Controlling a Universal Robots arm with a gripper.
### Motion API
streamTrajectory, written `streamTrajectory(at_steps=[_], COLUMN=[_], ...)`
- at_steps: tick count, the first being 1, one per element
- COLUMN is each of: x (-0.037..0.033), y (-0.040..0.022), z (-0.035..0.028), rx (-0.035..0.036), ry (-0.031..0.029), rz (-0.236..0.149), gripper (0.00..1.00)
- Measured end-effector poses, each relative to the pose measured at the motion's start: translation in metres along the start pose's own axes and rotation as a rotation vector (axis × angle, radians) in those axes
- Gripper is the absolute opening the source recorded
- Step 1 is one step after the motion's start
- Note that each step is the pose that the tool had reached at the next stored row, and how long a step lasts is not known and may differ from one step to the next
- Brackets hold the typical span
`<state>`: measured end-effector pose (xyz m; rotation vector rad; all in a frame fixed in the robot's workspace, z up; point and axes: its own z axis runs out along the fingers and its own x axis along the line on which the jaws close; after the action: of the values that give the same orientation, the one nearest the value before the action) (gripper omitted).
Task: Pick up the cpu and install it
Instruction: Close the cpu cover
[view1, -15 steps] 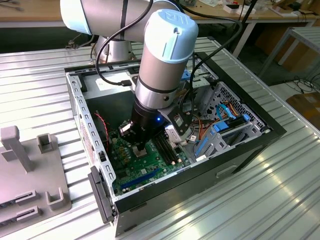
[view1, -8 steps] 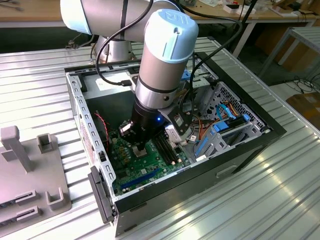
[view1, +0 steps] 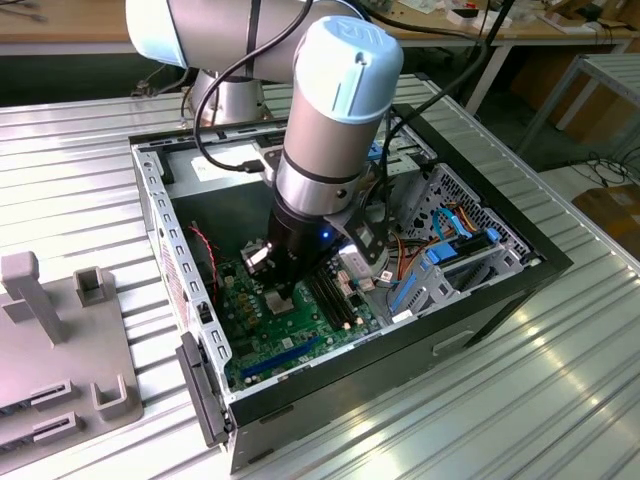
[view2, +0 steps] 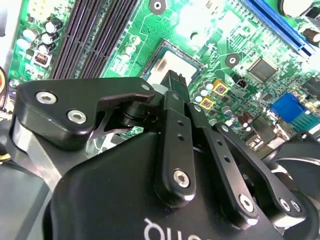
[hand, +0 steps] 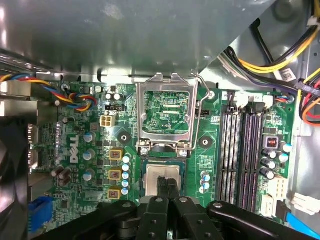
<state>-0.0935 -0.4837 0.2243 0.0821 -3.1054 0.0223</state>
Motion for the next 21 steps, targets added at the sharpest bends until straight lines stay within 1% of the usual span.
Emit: streamTrajectory(at_steps=[5,6,7,9,21], x=[0.0001,-0.0001,-0.0006,-0.0021,-0.0021], y=[-0.0001,-0.0002,-0.0001,-0.0001,-0.0001], z=[-0.0077,-0.0096,-0.0097,-0.0099,-0.0099], rx=[0.0001,0.0002,-0.0001,-0.0002,-0.0001], ry=[0.0005,0.0015,0.0023,0.0058,0.0064], rz=[-0.004,-0.006,-0.006,-0.007,-0.006], gripper=[0.11,0.11,0.11,0.11,0.11])
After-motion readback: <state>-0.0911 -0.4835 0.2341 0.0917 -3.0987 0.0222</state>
